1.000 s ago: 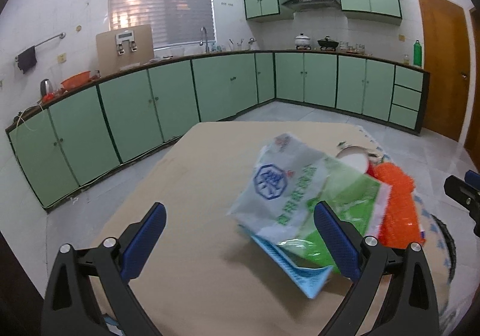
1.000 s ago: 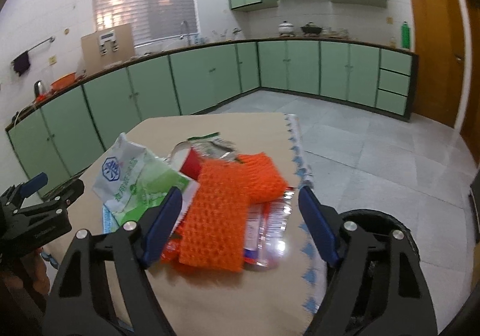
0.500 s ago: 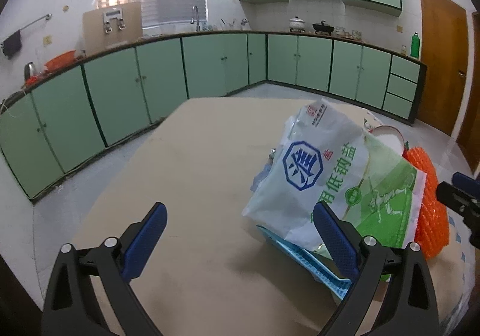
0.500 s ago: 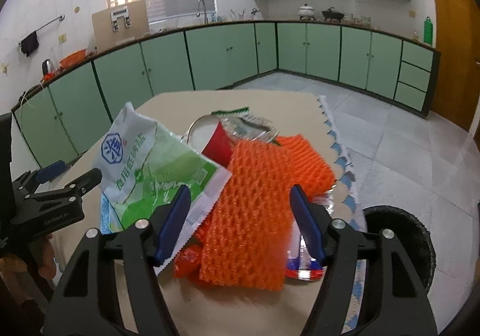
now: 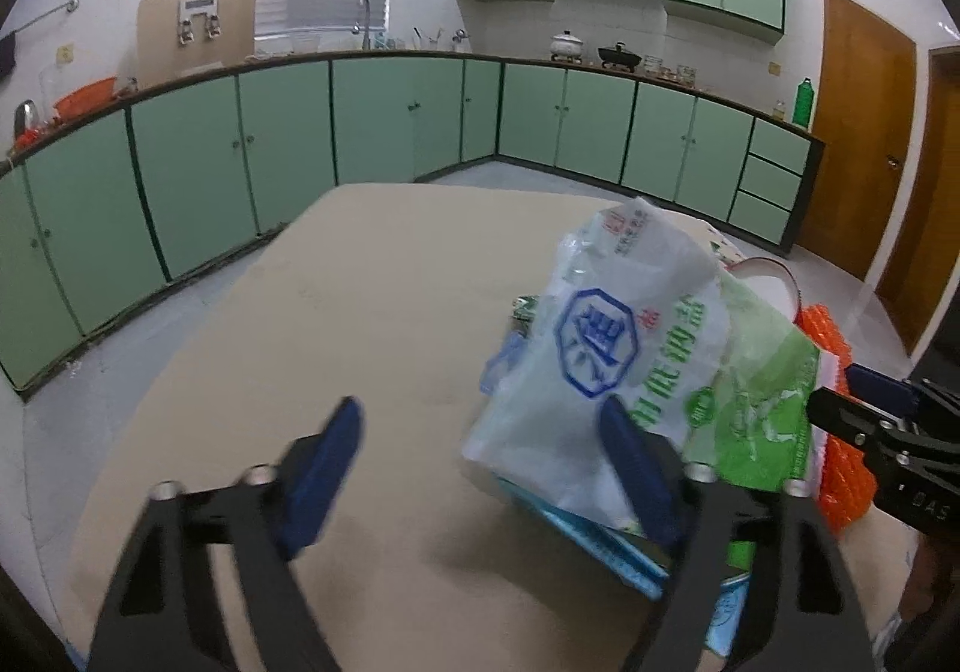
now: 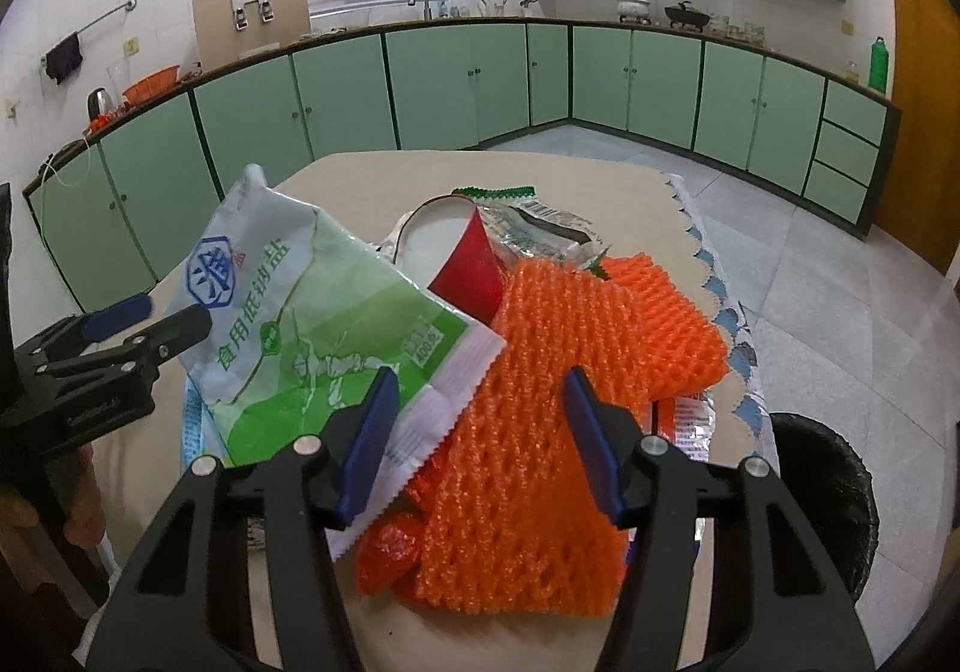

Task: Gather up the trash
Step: 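Grasp the green salt bag with the left tool while the right tool grasps an orange foam net, then carry the salt bag and orange net over the black bin with both tools, then open both tools to drop the bag and net into the bin, then grasp the blue milk carton with the left tool, then grasp the red plastic bag with the right tool while the left tool holds the carton, then carry the carton and red bag over the bin and release both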

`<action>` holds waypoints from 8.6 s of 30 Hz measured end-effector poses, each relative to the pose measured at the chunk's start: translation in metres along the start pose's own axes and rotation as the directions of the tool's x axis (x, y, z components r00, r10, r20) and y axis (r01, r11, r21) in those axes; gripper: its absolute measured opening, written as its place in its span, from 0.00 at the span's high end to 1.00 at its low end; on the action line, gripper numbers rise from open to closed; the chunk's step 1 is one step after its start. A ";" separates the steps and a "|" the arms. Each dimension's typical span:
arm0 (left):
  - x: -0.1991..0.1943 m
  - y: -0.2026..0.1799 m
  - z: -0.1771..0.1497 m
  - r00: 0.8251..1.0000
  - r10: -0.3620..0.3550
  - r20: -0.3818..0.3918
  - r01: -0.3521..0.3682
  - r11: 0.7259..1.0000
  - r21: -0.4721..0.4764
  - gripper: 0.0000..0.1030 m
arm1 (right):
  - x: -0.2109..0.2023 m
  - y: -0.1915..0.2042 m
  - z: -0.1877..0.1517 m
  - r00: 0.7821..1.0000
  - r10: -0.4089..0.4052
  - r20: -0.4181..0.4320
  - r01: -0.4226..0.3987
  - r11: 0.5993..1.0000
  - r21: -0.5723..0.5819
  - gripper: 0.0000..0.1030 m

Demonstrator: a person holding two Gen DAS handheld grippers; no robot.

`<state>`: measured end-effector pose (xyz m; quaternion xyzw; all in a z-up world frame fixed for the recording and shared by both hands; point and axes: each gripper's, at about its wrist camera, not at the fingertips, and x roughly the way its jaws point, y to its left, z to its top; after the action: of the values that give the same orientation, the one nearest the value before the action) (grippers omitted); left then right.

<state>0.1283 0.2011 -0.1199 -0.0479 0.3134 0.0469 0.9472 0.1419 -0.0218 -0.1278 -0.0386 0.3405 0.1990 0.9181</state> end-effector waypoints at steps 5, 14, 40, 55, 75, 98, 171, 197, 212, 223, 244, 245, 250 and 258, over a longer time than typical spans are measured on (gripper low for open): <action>-0.003 -0.006 -0.001 1.000 -0.022 0.004 0.022 1.000 0.011 0.54 | -0.002 0.002 -0.001 1.000 0.002 0.000 -0.002 1.000 -0.010 0.46; -0.013 -0.008 -0.002 1.000 0.017 0.024 -0.017 1.000 -0.007 0.82 | -0.027 -0.007 -0.006 0.998 -0.036 0.046 0.035 0.999 0.029 0.40; -0.063 -0.008 0.007 0.991 0.034 0.126 -0.028 0.998 -0.047 0.95 | -0.047 -0.010 0.001 0.994 0.086 0.061 -0.087 0.996 0.018 0.90; -0.116 -0.035 0.032 0.962 -0.041 0.270 0.047 0.999 -0.016 0.96 | -0.094 -0.016 0.014 0.985 0.059 0.165 -0.061 0.998 0.005 0.90; -0.129 -0.162 0.059 0.907 -0.302 0.293 0.266 0.951 0.156 0.96 | -0.182 -0.118 -0.005 0.957 -0.169 0.234 0.133 0.978 0.163 0.90; 0.028 -0.350 0.000 0.919 -0.391 -0.057 0.391 0.881 0.268 0.96 | -0.086 -0.289 -0.111 0.929 -0.368 -0.030 0.349 0.850 0.393 0.90; -0.025 -0.086 -0.054 0.969 0.243 0.042 -0.241 0.969 -0.055 0.14 | -0.045 -0.062 -0.051 0.974 -0.134 0.183 0.102 0.980 0.173 0.15; -0.018 -0.057 -0.061 0.981 0.180 -0.077 -0.190 0.969 -0.158 0.68 | -0.033 -0.041 -0.052 0.987 -0.039 0.155 0.016 0.989 0.148 0.20; -0.021 -0.040 -0.063 0.973 0.221 -0.068 -0.229 0.964 -0.135 0.68 | 0.001 0.001 -0.055 0.993 -0.013 0.116 0.002 0.996 0.094 0.45; -0.026 -0.032 -0.061 0.975 0.215 -0.061 -0.222 0.961 -0.162 0.68 | 0.010 0.010 -0.054 0.998 0.032 0.049 -0.034 0.998 0.052 0.80; -0.091 -0.099 -0.013 0.987 0.046 0.154 -0.036 0.997 -0.067 0.68 | -0.090 -0.055 -0.022 0.975 -0.049 0.215 0.023 0.992 0.123 0.81; -0.092 -0.108 -0.011 0.987 0.021 0.160 -0.013 0.999 -0.048 0.68 | -0.095 -0.061 -0.022 0.973 -0.061 0.222 0.032 0.991 0.131 0.81; -0.086 -0.149 -0.002 0.983 -0.093 0.157 0.091 0.996 0.021 0.68 | -0.115 -0.094 -0.025 0.962 -0.123 0.242 0.079 0.980 0.184 0.81; -0.062 -0.222 0.005 0.960 -0.248 0.129 0.234 0.965 0.118 0.68 | -0.131 -0.161 -0.043 0.935 -0.269 0.231 0.201 0.938 0.282 0.81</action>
<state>0.1078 -0.0216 -0.0654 -0.0339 0.2388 -0.0815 0.9671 0.0885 -0.2229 -0.0865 0.0654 0.2298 0.0450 0.9700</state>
